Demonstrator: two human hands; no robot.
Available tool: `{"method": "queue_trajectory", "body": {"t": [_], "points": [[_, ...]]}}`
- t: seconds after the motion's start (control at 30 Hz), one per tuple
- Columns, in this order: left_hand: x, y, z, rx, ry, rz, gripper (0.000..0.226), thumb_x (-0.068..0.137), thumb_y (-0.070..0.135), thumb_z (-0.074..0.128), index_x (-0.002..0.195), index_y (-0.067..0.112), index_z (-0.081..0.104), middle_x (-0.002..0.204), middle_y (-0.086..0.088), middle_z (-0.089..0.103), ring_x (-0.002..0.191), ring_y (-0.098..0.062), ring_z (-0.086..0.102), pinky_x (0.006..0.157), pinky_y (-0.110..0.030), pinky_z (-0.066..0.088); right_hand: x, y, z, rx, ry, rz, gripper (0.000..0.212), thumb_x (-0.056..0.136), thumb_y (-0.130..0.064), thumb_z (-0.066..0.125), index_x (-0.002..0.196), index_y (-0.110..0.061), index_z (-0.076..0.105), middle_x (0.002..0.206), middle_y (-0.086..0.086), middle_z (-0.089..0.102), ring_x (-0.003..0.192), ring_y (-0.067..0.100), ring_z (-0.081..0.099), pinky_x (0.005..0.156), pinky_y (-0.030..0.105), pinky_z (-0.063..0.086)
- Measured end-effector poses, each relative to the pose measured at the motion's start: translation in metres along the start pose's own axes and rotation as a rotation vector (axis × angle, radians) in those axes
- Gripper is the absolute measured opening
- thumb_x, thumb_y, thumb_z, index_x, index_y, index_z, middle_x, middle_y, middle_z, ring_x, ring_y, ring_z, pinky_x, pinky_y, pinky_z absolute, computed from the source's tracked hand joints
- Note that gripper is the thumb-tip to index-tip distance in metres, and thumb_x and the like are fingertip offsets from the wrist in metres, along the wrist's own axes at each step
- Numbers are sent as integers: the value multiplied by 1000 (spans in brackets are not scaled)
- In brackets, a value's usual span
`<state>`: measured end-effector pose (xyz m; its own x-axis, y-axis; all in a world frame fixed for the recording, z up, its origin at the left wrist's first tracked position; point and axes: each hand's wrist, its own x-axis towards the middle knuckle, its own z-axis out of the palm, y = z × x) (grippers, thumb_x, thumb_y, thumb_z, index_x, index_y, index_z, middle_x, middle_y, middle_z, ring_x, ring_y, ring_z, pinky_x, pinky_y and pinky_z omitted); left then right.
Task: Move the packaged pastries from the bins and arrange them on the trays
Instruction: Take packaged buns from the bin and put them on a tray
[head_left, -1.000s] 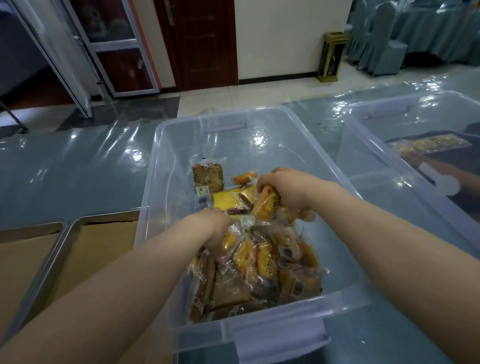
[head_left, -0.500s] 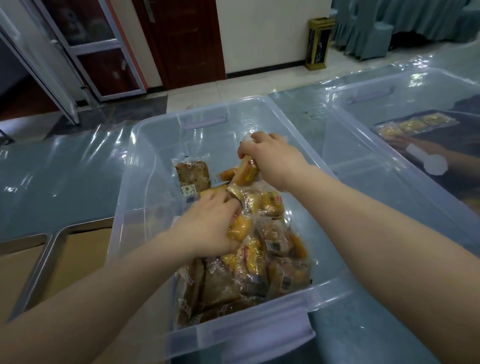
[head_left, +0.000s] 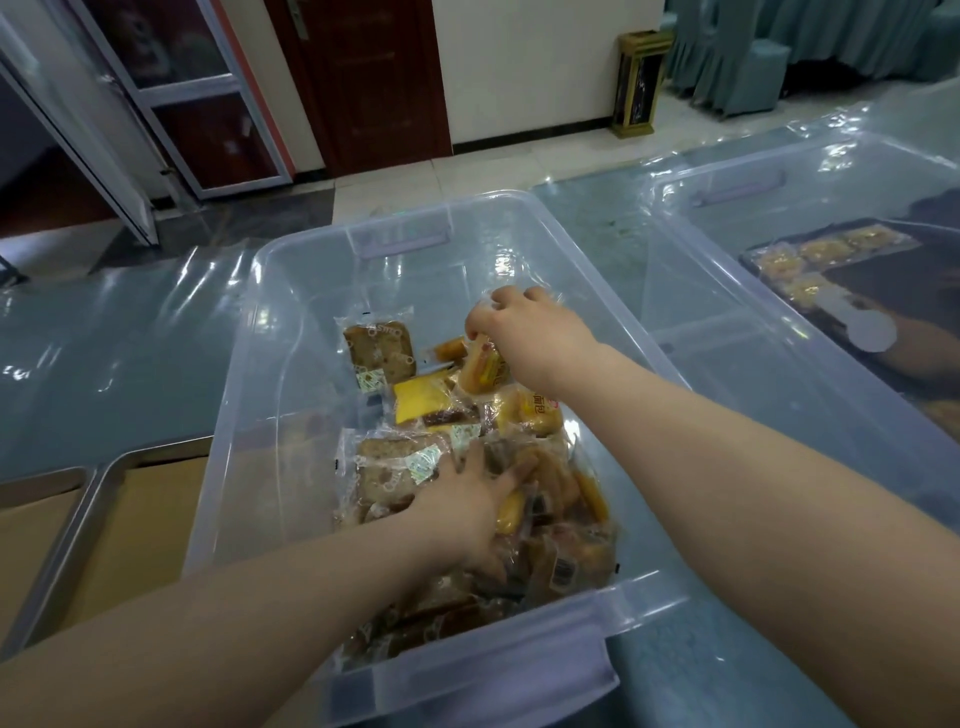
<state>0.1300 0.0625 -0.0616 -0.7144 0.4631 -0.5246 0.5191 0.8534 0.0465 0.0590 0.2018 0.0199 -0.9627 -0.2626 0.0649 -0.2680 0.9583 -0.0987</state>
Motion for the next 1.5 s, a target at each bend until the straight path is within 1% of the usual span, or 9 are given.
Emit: {"method": "queue_trajectory", "body": {"t": [0.17, 0.3, 0.43, 0.53, 0.73, 0.97, 1.17, 1.37, 1.5], "points": [[1, 3, -3, 115, 142, 58, 86, 82, 30, 68, 147, 33, 12, 142, -17, 24, 125, -39, 29, 90, -44, 45, 1, 0, 3, -7, -9, -8, 60, 83, 12, 44, 129, -26, 46, 132, 13, 41, 118, 37, 38, 73, 39, 38], [1, 3, -9, 140, 190, 117, 73, 82, 18, 65, 143, 27, 26, 136, -16, 34, 117, -38, 39, 90, -42, 44, 1, 2, 4, 0, -10, -10, 61, 83, 12, 42, 130, -26, 46, 131, 13, 42, 118, 37, 38, 73, 38, 36], [-1, 3, -17, 119, 228, 145, 73, 80, 4, 59, 142, 27, 29, 129, -15, 40, 109, -36, 44, 82, -39, 43, 0, 1, 5, 7, -18, -9, 63, 82, 13, 42, 130, -27, 46, 134, 13, 40, 120, 37, 38, 73, 38, 36], [-4, 0, -22, 109, 268, 145, 67, 80, 3, 59, 139, 25, 35, 123, -14, 44, 103, -34, 47, 73, -36, 40, 0, 0, 5, 21, -22, -8, 63, 82, 13, 42, 130, -28, 46, 133, 13, 41, 119, 37, 38, 77, 40, 39], [-16, -14, -38, 118, 353, 98, 68, 80, 4, 61, 139, 26, 37, 118, -9, 48, 105, -31, 49, 81, -39, 48, -3, -2, 0, 64, -39, -14, 60, 81, 11, 44, 128, -26, 47, 130, 10, 42, 115, 34, 40, 73, 36, 36], [-38, -34, -54, 89, 345, 72, 78, 78, 5, 62, 143, 35, 30, 114, -6, 51, 100, -29, 53, 81, -40, 50, -4, -6, -7, 142, -18, -16, 55, 82, 5, 49, 126, -27, 49, 128, 9, 43, 113, 35, 42, 82, 40, 43], [-63, -46, -67, 117, 507, 29, 64, 79, 5, 59, 136, 31, 41, 117, -5, 47, 97, -28, 51, 74, -38, 47, -9, -21, -18, 239, 164, -4, 57, 83, 8, 44, 125, -29, 49, 134, 7, 42, 117, 33, 38, 84, 40, 42], [-101, -57, -94, 173, 797, 60, 33, 86, 8, 59, 116, 19, 53, 111, -6, 50, 99, -27, 48, 71, -35, 45, -9, -55, -59, 318, 414, -27, 56, 82, 4, 49, 125, -31, 50, 138, 4, 41, 122, 31, 39, 92, 40, 41], [-146, -80, -106, 232, 955, 19, 37, 87, 5, 55, 122, 15, 51, 114, -10, 51, 99, -29, 47, 73, -41, 50, -9, -95, -96, 368, 559, -75, 58, 79, 4, 55, 124, -32, 51, 136, 5, 44, 120, 31, 42, 95, 37, 39]]}}
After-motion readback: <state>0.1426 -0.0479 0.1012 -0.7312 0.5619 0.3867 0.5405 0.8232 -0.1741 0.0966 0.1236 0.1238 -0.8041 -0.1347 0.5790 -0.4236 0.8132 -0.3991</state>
